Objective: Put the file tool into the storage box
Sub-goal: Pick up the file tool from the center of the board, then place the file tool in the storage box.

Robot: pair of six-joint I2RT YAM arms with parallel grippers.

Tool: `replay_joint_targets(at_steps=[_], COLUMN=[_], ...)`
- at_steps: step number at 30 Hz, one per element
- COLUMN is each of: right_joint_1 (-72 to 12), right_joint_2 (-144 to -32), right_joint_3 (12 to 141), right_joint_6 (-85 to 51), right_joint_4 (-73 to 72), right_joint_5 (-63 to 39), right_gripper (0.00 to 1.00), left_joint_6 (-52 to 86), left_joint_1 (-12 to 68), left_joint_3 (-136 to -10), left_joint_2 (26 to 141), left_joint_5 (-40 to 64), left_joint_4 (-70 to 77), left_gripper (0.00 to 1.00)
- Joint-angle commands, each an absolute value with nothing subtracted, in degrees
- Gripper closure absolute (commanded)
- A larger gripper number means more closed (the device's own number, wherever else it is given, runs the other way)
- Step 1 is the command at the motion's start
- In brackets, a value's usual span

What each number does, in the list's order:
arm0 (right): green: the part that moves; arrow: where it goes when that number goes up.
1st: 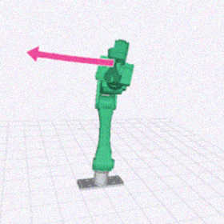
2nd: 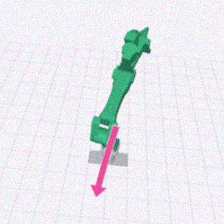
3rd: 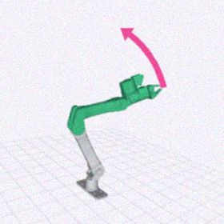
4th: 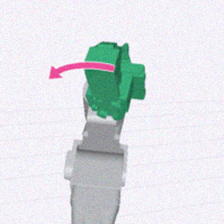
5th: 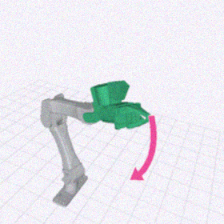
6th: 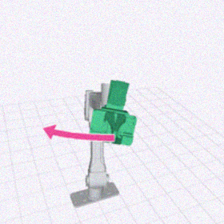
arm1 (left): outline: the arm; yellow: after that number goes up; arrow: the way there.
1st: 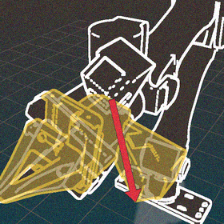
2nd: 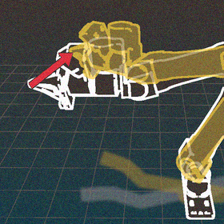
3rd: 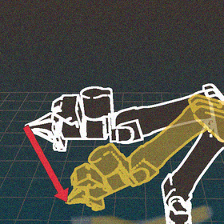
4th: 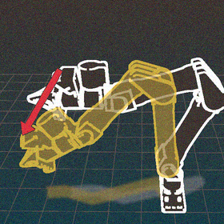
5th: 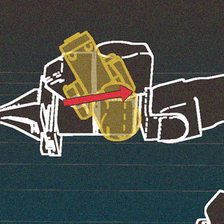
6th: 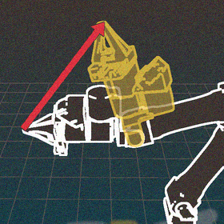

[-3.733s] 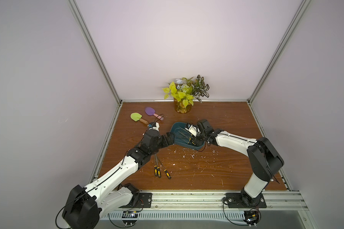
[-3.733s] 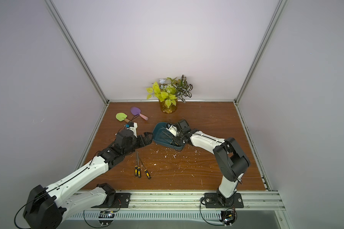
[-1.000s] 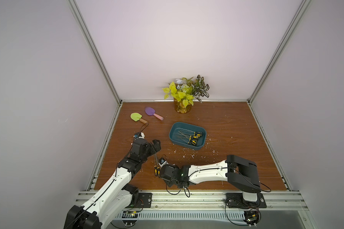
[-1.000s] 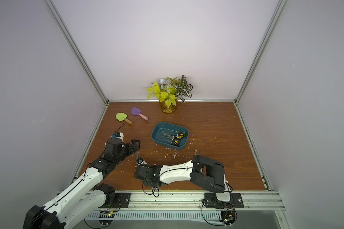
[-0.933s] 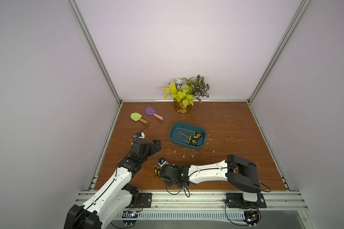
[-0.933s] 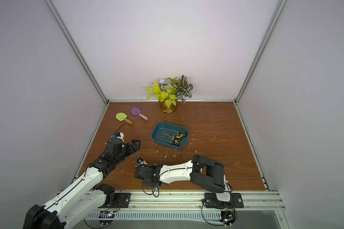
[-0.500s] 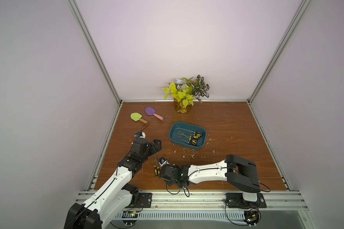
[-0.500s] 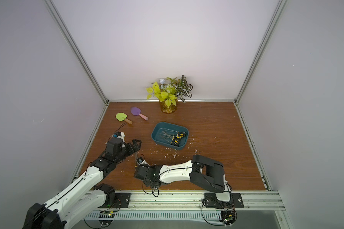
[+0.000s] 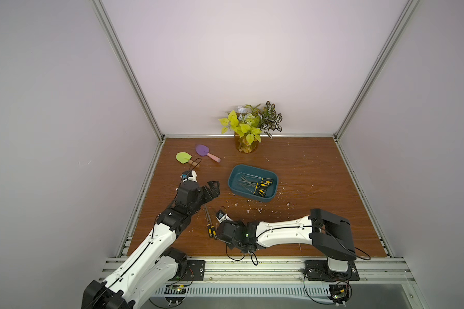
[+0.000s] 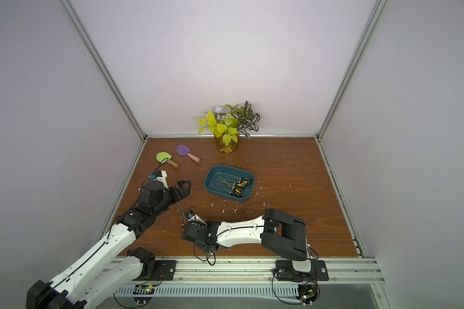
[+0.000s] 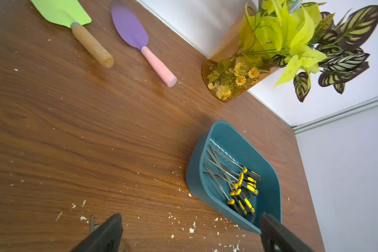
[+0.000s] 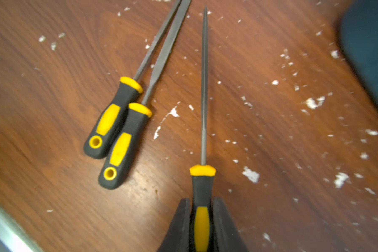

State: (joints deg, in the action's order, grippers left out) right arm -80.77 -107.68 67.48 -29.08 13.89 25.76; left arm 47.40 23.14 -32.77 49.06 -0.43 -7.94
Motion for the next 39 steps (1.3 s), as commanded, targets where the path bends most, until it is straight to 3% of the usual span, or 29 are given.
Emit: replay_joint_targets(at_steps=[1, 7, 16, 27, 39], right_joint_1=[-79.95, -76.27, -63.95, -49.93, -41.97], right_joint_2=[-103.58, -96.79, -89.76, -85.36, -91.22], right_joint_3=[67.87, 63.72, 59.42, 55.67, 56.78], right_joint_6=[-26.45, -20.56, -9.63, 4.03, 11.76], right_joint_4=[15.78, 9.24, 4.52, -2.83, -1.69], right_joint_5=[30.76, 27.03, 20.67, 14.51, 6.81], right_gripper=[0.89, 0.9, 0.9, 0.92, 0.97], left_joint_6=[47.59, 48.69, 48.89, 48.8, 48.33], left_joint_1=[24.85, 25.14, 26.07, 35.27, 35.6], left_joint_3=[-35.35, -36.1, -37.32, -39.1, -36.91], left_joint_2=[50.16, 48.76, 50.81, 59.58, 55.01], left_joint_5=[-2.19, -1.89, 0.48, -3.97, -9.73], left_joint_4=[-9.58, -9.42, -8.35, -4.26, -6.2], left_gripper=[0.0, 0.0, 0.0, 0.0, 0.0])
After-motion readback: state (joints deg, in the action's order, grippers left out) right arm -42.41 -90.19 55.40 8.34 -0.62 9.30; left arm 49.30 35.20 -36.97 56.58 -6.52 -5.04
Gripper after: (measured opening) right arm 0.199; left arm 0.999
